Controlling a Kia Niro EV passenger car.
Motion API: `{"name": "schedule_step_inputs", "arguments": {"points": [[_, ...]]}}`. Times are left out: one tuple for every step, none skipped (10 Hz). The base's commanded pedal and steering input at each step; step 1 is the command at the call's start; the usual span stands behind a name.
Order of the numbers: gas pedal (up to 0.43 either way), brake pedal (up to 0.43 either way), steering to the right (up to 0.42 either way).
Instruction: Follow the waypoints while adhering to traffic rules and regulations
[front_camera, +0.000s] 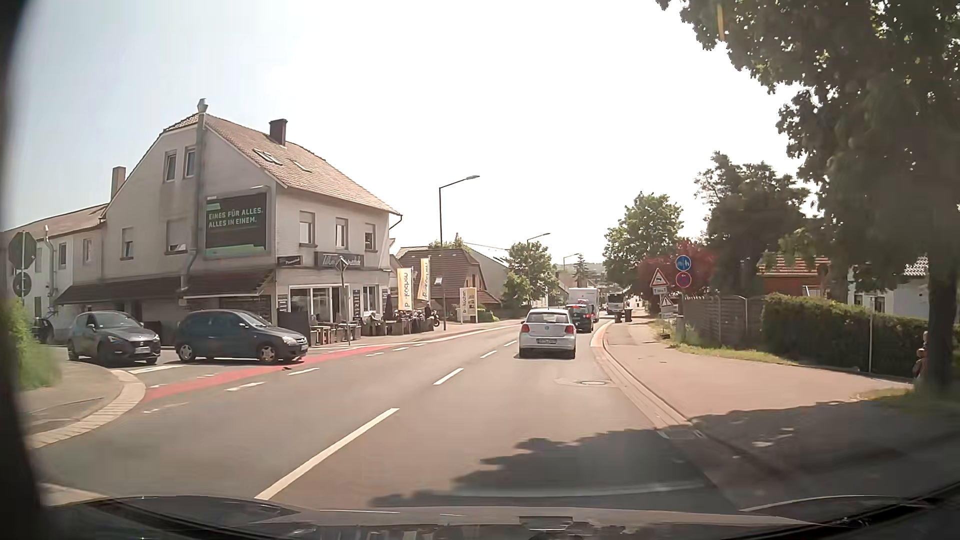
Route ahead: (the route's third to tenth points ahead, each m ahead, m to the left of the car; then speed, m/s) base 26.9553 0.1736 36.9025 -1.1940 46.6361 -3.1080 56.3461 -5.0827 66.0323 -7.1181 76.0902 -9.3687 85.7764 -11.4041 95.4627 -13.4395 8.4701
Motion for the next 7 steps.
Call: {"name": "schedule_step_inputs", "arguments": {"points": [[0.039, 0.0, 0.02], [0.039, 0.0, 0.02], [0.039, 0.0, 0.021], [0.039, 0.0, 0.021], [0.039, 0.0, 0.022], [0.039, 0.0, 0.022], [0.039, 0.0, 0.023]]}}
